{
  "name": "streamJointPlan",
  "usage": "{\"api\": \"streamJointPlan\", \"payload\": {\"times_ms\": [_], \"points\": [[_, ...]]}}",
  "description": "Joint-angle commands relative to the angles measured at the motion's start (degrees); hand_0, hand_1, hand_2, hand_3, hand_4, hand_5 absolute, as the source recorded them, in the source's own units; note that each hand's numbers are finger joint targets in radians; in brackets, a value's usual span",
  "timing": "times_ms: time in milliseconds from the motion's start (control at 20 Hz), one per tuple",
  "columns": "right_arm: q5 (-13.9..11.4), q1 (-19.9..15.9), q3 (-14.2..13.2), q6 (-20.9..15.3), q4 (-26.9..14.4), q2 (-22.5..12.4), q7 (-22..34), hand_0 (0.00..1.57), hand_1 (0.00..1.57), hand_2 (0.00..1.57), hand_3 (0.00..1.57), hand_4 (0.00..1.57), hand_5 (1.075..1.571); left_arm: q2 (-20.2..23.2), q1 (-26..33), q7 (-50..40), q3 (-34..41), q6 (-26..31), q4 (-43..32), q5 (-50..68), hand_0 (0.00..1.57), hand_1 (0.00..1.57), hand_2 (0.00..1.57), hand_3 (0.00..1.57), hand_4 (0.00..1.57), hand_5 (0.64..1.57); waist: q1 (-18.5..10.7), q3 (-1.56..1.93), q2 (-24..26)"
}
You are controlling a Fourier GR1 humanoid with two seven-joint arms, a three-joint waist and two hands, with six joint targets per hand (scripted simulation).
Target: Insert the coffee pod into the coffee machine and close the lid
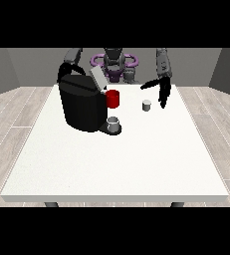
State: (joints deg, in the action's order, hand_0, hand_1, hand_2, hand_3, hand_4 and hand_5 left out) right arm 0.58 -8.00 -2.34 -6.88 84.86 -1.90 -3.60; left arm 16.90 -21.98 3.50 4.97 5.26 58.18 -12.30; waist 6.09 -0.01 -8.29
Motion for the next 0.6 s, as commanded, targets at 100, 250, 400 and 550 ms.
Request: {"api": "streamJointPlan", "payload": {"times_ms": [100, 250, 400, 550], "points": [[-2.4, -4.0, 0.4, -1.6, -3.8, -0.2, -0.3, 0.00, 0.00, 0.00, 0.00, 0.43, 1.571, -0.3, -5.5, 1.6, -1.1, -1.0, -6.4, -3.8, 0.00, 0.00, 0.37, 0.00, 0.00, 1.571, 0.4, 0.00, -2.0], [-2.3, -1.6, -1.3, -2.5, -8.9, 0.3, -4.6, 0.00, 0.00, 0.00, 0.00, 0.42, 1.571, 0.0, -3.4, 0.8, -2.6, -0.9, -6.2, -6.4, 0.22, 0.22, 0.53, 0.22, 0.00, 1.571, -1.9, 0.02, 0.4], [-3.0, -1.6, 4.0, -6.2, -2.0, 1.8, 4.4, 0.00, 0.00, 0.00, 0.00, 0.41, 1.571, 0.1, -2.9, 4.8, -0.9, -4.2, -13.3, -7.7, 0.70, 0.70, 0.78, 0.43, 0.00, 1.571, 0.6, -0.02, 0.7], [-1.1, -3.0, -0.7, -1.9, -5.7, -0.9, 2.1, 0.00, 0.00, 0.00, 0.00, 0.43, 1.571, 1.6, -4.4, 2.2, -2.9, -2.4, -12.7, -10.4, 0.62, 0.62, 0.74, 0.48, 0.00, 1.571, 0.0, 0.01, 1.1]]}}
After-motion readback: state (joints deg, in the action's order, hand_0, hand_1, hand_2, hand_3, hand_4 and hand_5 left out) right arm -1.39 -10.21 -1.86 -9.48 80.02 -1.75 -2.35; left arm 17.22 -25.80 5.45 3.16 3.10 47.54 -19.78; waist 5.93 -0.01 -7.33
